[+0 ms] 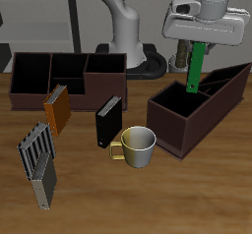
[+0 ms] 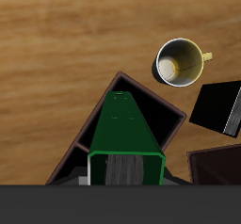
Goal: Place the green book into the left desk caddy's right compartment
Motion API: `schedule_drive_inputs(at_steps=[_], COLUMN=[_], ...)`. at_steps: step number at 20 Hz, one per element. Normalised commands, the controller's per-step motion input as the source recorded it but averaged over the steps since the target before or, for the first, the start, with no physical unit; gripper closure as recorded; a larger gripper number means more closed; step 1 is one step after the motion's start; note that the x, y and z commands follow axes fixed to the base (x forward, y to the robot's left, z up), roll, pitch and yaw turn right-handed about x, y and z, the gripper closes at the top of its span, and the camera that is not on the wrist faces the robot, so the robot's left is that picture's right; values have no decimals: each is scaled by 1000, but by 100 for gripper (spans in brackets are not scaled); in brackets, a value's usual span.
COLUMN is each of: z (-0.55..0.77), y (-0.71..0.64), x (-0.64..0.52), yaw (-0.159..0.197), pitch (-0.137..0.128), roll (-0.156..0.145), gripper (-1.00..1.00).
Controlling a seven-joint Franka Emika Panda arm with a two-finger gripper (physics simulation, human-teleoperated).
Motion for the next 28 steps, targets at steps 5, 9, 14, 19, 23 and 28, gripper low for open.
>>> schedule_drive_inputs(at_steps=[5,9,14,19,23,28], z=[-142,-110,-227,-152,-265,-267], y=[-35,-87,-129,-49,27,39], x=[-34,-20,72,49,100,108], yaw=[7,0,3,-4,-1,4], pitch=[18,10,36,22,42,42], roll=[-5,-18,-12,-2,0,2], gripper=[100,100,100,100,100,100])
